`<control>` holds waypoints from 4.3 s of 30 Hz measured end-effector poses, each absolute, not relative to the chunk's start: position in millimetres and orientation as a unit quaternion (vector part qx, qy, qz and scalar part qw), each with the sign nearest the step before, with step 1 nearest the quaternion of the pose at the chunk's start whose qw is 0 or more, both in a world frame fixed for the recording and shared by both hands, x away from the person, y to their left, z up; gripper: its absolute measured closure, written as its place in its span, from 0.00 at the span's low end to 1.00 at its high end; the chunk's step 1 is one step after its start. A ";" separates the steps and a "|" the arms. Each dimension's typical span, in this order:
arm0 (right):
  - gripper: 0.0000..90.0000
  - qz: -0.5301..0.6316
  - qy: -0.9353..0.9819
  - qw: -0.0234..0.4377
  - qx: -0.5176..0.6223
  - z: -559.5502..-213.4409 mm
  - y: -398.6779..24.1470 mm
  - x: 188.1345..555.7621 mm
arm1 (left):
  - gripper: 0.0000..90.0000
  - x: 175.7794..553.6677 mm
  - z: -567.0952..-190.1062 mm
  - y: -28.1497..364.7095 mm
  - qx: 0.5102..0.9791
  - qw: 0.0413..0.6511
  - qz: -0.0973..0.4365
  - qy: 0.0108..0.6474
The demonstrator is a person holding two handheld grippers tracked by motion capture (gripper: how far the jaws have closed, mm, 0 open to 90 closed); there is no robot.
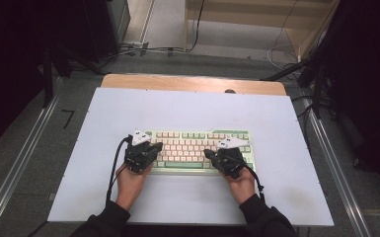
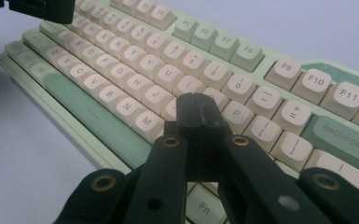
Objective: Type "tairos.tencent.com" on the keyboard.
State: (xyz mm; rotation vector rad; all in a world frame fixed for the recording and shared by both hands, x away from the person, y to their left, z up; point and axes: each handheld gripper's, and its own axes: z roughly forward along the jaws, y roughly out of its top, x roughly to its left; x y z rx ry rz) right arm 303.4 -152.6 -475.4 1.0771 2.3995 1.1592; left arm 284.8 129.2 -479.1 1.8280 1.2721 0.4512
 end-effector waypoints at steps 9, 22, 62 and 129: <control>0.97 0.409 0.822 0.136 0.372 -472.0 -153.2 307.0 | 1.00 285.1 -479.7 128.1 0.732 0.420 0.179 0.506; 0.97 0.412 0.821 0.136 0.372 -473.0 -147.4 311.5 | 1.00 285.6 -480.9 124.8 0.734 0.420 0.175 0.504; 0.97 0.405 0.826 0.131 0.370 -476.7 -139.9 313.3 | 1.00 306.1 -482.4 84.7 0.750 0.426 0.157 0.481; 0.97 0.408 0.825 0.131 0.368 -474.9 -140.1 311.5 | 1.00 304.4 -474.0 95.2 0.744 0.429 0.160 0.487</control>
